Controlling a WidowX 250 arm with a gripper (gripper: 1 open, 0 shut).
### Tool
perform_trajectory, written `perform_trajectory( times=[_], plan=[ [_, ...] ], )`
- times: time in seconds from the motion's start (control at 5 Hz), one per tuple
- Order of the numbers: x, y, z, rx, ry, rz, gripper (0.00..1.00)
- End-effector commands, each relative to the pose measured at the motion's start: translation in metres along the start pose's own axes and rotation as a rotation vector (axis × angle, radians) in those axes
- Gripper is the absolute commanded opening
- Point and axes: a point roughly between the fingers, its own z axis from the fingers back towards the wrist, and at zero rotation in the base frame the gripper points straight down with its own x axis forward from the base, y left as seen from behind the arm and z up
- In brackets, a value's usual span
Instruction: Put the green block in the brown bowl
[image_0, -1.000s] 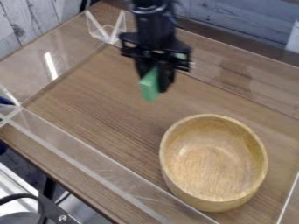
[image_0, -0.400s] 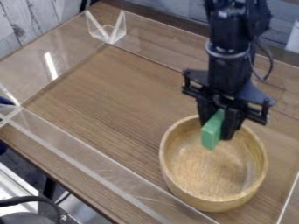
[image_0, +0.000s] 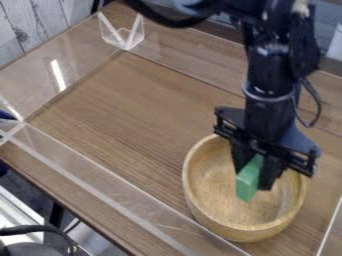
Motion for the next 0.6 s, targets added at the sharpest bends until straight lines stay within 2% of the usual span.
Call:
perform_trajectory(
  times=[0.0, 0.4],
  plan=[
    [0.001, -0.007, -0.004, -0.004, -0.010, -0.016, 0.00],
    [-0.001, -0.005, -0.024, 0.011, 0.038, -0.015, 0.00]
  ],
)
